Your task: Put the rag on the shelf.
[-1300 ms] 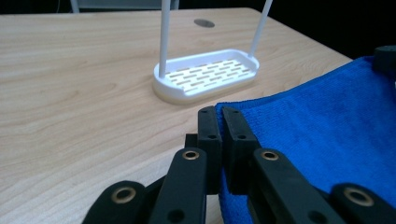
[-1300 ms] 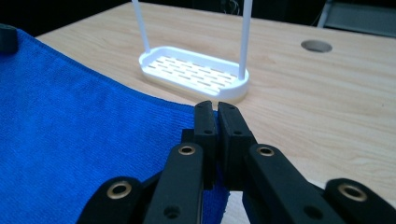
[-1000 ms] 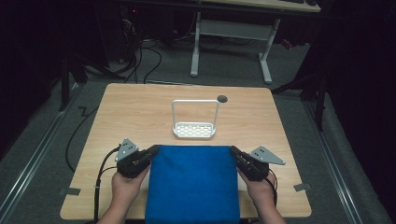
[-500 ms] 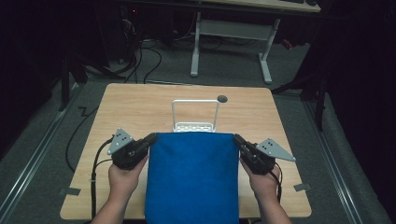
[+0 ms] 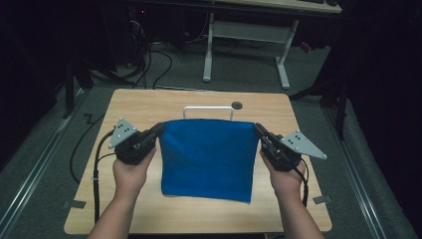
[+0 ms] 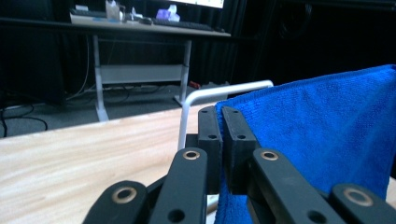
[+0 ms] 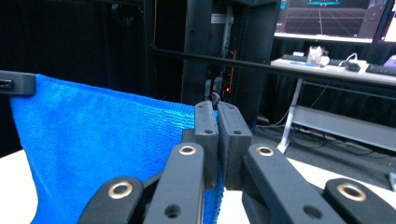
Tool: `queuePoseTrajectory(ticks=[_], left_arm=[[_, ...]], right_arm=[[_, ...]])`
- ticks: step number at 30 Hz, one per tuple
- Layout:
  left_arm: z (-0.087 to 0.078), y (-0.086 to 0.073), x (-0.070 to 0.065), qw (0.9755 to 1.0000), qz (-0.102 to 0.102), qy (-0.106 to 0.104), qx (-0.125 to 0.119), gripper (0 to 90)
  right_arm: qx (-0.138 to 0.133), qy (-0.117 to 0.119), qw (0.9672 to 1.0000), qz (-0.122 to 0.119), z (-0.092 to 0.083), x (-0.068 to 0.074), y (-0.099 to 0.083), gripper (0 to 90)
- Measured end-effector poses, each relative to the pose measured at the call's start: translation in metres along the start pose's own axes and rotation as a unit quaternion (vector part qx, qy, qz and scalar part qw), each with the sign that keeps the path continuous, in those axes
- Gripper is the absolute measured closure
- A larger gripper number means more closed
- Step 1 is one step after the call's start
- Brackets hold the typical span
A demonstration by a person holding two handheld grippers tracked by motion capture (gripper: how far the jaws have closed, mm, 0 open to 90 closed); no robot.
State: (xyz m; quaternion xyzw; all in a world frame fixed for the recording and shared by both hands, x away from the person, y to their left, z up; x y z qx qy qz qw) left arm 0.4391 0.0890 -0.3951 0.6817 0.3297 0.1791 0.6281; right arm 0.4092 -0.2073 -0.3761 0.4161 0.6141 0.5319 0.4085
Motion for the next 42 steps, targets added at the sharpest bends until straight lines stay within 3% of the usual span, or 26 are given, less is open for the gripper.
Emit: queuePoseTrajectory(ticks=[11, 21, 28, 36, 42], left_arm=[[0.003, 0.036, 0.007, 0.9995, 0.025, 0.009, -0.018, 87.2], [0.016, 0.062, 0.025, 0.9991, 0.033, 0.019, -0.017, 87.2], [0.037, 0.071, 0.047, 0.9988, 0.036, 0.032, 0.001, 87.3], [0.061, 0.083, 0.064, 0.9972, 0.057, 0.046, 0.006, 87.3], [0.079, 0.092, 0.078, 0.9970, 0.052, 0.056, 0.003, 87.4]], right_arm=[[-0.029, -0.012, 0.9995, -0.008, 0.010, -0.008, 0.041, 88.3], [-0.025, -0.014, 0.9996, -0.006, 0.028, -0.015, 0.054, 88.4], [-0.013, -0.017, 0.9998, 0.003, 0.052, -0.025, 0.060, 88.5], [-0.009, -0.032, 0.9994, 0.008, 0.080, -0.040, 0.068, 88.5], [-0.007, -0.041, 0.9989, 0.022, 0.103, -0.051, 0.073, 88.9]])
Point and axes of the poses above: each handheld gripper's, and its own axes: z roughly forward along the jaws, y roughly out of its top, x roughly to its left, the point moved 9 cm from there along z, roughly forward along the jaws, and after that the axes turned 9 degrees about -y, right-handed, at the moved point
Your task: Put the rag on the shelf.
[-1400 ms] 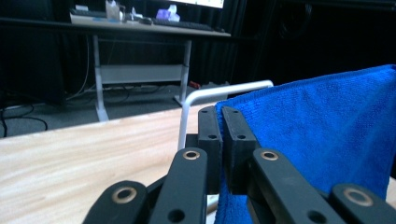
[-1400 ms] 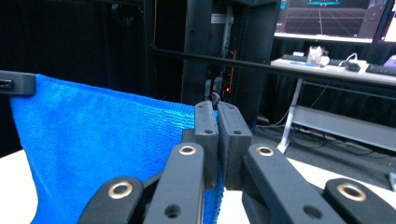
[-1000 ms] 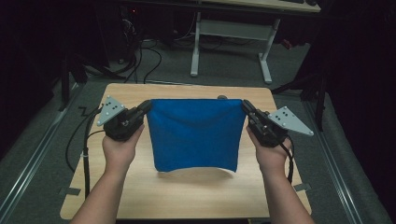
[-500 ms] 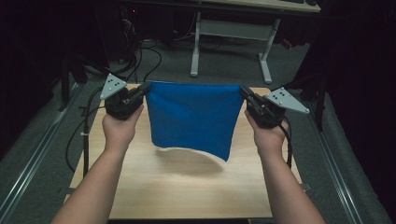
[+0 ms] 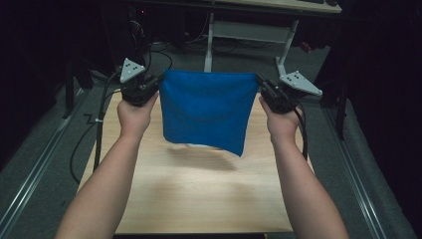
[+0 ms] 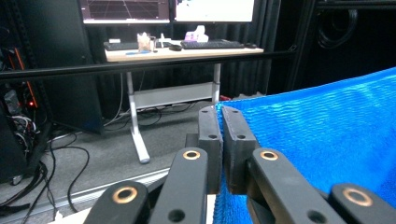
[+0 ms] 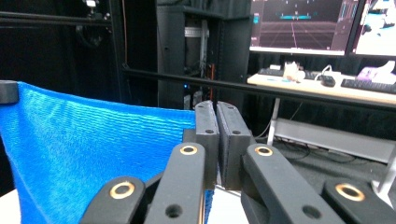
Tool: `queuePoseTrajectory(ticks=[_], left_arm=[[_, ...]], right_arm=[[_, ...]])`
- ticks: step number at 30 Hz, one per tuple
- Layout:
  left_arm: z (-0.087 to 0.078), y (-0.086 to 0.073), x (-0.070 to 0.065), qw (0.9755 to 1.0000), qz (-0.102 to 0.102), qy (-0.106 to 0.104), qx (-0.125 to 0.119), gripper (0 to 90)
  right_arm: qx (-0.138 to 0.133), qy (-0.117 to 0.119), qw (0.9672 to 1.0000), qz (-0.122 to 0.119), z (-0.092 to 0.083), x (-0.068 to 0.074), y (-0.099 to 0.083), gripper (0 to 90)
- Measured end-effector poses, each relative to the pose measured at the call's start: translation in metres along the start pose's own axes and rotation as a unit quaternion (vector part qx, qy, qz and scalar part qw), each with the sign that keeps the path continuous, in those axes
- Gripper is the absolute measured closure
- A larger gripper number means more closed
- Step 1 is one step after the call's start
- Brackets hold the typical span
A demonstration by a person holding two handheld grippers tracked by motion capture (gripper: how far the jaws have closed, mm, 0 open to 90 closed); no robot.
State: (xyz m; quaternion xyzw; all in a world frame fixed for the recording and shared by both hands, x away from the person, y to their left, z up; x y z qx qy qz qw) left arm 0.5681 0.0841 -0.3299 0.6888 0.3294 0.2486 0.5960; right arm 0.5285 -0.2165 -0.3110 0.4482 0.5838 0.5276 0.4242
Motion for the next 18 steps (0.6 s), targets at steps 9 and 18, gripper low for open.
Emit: queuePoseTrajectory(ticks=[9, 18], left_arm=[[0.026, -0.012, 0.025, 0.9996, -0.018, 0.014, 0.017, 87.4], [0.051, -0.059, 0.039, 0.9956, -0.018, 0.010, 0.091, 87.2]], right_arm=[[0.034, -0.031, 0.9985, -0.029, 0.048, -0.011, -0.018, 89.1], [0.095, -0.045, 0.9935, -0.045, 0.083, -0.018, -0.059, 89.0]])
Point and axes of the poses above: each handheld gripper's, and its own axes: z roughly forward along the jaws, y roughly out of its top, x roughly to its left, the point moved 9 cm from there along z, roughly forward along the jaws, and after that the axes turned 9 degrees about -y, right-handed, at the moved point
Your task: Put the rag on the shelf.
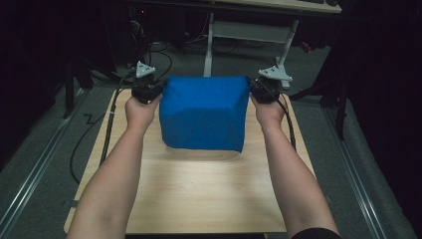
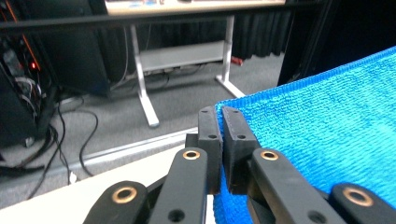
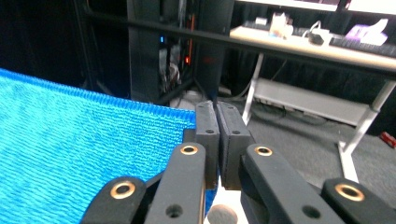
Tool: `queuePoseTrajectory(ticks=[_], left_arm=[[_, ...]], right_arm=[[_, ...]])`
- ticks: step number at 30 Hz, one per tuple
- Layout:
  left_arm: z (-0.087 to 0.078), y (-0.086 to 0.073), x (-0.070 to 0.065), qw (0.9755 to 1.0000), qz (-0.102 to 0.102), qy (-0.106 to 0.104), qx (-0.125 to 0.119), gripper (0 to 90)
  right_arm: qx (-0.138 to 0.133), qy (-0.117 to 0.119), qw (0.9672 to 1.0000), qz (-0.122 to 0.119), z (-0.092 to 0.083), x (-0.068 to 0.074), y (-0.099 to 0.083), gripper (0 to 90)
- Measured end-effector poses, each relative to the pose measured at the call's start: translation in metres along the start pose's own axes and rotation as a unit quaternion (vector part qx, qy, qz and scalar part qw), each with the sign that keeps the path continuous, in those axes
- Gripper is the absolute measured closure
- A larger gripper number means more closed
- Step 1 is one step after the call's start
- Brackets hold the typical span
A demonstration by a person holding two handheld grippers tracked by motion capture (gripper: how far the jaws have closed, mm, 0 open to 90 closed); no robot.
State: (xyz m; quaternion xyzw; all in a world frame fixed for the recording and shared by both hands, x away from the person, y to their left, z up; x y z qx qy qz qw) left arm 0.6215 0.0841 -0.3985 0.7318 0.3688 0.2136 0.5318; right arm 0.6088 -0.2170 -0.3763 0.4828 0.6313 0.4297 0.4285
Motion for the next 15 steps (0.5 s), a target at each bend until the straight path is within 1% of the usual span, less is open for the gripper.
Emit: queuePoseTrajectory(ticks=[2, 3, 4, 5, 7, 8, 9, 10, 11, 12, 15], left_arm=[[0.005, -0.013, 0.002, 0.9999, -0.004, -0.001, 0.015, 87.2], [0.008, -0.020, 0.003, 0.9997, -0.004, 0.002, 0.023, 87.1], [0.010, -0.027, 0.004, 0.9997, -0.009, 0.001, 0.024, 87.1], [0.011, -0.033, 0.005, 0.9994, -0.018, -0.004, 0.028, 87.1], [0.015, -0.046, 0.004, 0.9990, -0.027, -0.009, 0.036, 87.1], [0.018, -0.053, 0.003, 0.9982, -0.031, -0.016, 0.048, 87.1], [0.021, -0.059, 0.001, 0.9977, -0.032, -0.023, 0.055, 87.1], [0.022, -0.063, -0.002, 0.9975, -0.032, -0.030, 0.055, 87.1], [0.023, -0.066, -0.004, 0.9972, -0.037, -0.035, 0.054, 87.1], [0.024, -0.070, -0.005, 0.9967, -0.045, -0.039, 0.055, 87.1], [0.026, -0.081, -0.007, 0.9958, -0.057, -0.046, 0.055, 87.1]], right_arm=[[0.011, 0.000, 0.9999, -0.008, 0.006, 0.002, -0.010, 89.0], [0.016, 0.003, 0.9998, -0.008, 0.008, 0.003, -0.015, 89.0], [0.023, 0.007, 0.9997, -0.006, 0.010, 0.005, -0.020, 89.0], [0.027, 0.008, 0.9996, -0.004, 0.012, 0.006, -0.025, 89.0], [0.034, 0.011, 0.9993, -0.011, 0.014, 0.010, -0.034, 89.0], [0.039, 0.011, 0.9991, -0.016, 0.015, 0.011, -0.039, 89.0], [0.043, 0.009, 0.9988, -0.024, 0.015, 0.012, -0.044, 89.0], [0.049, 0.009, 0.9984, -0.026, 0.016, 0.013, -0.049, 89.0], [0.052, 0.011, 0.9982, -0.027, 0.017, 0.013, -0.054, 89.0], [0.056, 0.011, 0.9980, -0.027, 0.017, 0.014, -0.058, 89.0], [0.074, 0.010, 0.9968, -0.029, 0.019, 0.015, -0.075, 89.0]])
Point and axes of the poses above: each handheld gripper's, and its own axes: z roughly forward along the jaws, y roughly out of its top, x roughly to its left, the point moved 9 cm from there along z, roughly forward along the jaws, and after that the axes turned 9 degrees about -y, right-handed, at the moved point
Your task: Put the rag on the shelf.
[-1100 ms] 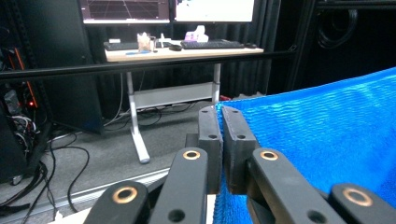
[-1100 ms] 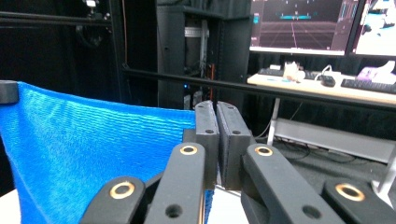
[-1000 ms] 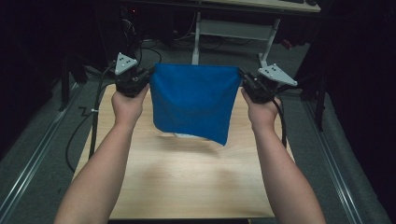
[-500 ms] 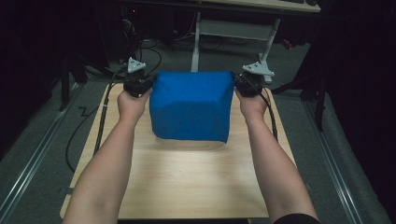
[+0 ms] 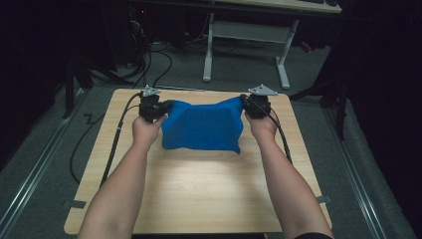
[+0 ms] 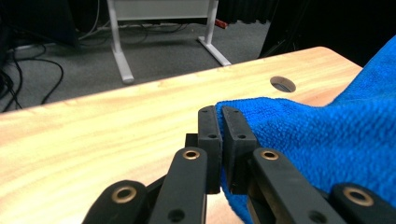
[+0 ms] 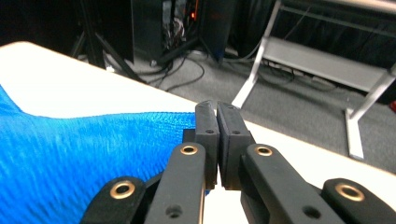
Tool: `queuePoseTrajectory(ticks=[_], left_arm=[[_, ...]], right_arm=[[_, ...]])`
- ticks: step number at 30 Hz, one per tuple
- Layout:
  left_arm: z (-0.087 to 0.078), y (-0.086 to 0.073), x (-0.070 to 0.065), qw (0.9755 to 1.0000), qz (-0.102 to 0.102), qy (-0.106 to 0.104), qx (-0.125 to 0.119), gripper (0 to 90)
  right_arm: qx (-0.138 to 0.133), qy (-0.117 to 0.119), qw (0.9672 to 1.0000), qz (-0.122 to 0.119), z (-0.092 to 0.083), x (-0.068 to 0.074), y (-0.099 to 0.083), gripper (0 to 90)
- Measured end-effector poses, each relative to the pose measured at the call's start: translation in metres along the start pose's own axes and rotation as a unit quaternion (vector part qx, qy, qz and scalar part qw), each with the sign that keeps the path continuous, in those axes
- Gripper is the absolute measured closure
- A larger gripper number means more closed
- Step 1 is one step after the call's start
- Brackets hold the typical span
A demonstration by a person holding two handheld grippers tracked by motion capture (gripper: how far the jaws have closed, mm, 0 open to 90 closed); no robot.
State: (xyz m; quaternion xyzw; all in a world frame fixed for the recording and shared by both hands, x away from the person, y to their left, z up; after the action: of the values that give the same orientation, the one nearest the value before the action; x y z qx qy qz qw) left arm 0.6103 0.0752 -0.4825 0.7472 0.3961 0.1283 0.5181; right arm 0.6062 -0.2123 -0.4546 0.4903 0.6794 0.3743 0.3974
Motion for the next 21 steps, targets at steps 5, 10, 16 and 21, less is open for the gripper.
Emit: queuePoseTrajectory(ticks=[5, 10, 16, 21], left_arm=[[0.006, -0.017, -0.003, 0.9998, -0.010, -0.012, 0.009, 87.1], [0.010, -0.030, -0.008, 0.9992, -0.024, -0.028, 0.018, 87.1], [0.016, -0.045, -0.007, 0.9982, -0.037, -0.035, 0.031, 87.1], [0.019, -0.050, -0.009, 0.9978, -0.037, -0.036, 0.041, 87.0]], right_arm=[[0.015, 0.008, 0.9998, 0.007, 0.003, 0.005, -0.022, 88.9], [0.028, 0.020, 0.9992, 0.018, 0.002, 0.013, -0.040, 88.9], [0.036, 0.027, 0.9987, 0.022, 0.002, 0.019, -0.057, 88.9], [0.045, 0.030, 0.9981, 0.028, 0.004, 0.022, -0.069, 88.9]])
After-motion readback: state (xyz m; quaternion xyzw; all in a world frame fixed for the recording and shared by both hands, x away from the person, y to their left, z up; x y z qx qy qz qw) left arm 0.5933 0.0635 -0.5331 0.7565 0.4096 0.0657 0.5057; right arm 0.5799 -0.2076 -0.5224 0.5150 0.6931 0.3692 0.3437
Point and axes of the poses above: each handheld gripper's, and its own axes: z roughly forward along the jaws, y roughly out of its top, x roughly to its left, the point moved 9 cm from there along z, roughly forward along the jaws, and after that the axes turned 9 degrees about -y, right-handed, at the moved point
